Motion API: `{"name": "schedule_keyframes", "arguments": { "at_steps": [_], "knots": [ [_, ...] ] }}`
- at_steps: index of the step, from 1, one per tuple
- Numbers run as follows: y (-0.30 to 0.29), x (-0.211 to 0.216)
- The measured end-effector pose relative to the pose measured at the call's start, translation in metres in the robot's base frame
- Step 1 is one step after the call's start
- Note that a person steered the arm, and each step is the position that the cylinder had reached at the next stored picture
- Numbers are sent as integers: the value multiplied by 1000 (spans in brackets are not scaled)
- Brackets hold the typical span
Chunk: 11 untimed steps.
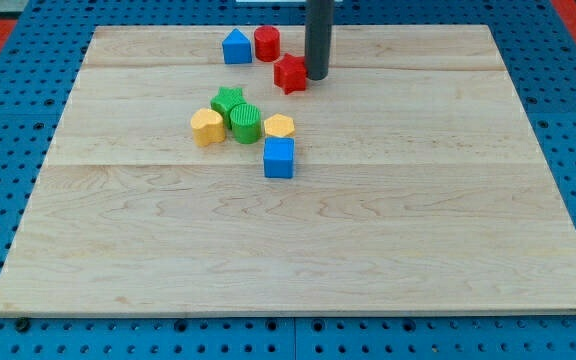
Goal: Push the blue triangle closer to the green star and red star
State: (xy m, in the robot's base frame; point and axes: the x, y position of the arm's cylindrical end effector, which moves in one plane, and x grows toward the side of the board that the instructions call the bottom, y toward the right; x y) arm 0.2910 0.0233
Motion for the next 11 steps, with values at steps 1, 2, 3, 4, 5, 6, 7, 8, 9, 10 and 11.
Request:
{"name": "schedule_keyframes", "arguments": {
  "at_steps": [1,2,3,4,5,6,7,8,9,10,11],
  "knots": [
    [-23,-2],
    [9,-8],
    [69,-70],
    [44,-99],
    [-15,-99],
    [-51,-97],
    [-81,-78],
    [-87,-61],
    [-91,-70],
    [-103,-73],
    [-112,-84]
  ]
}}
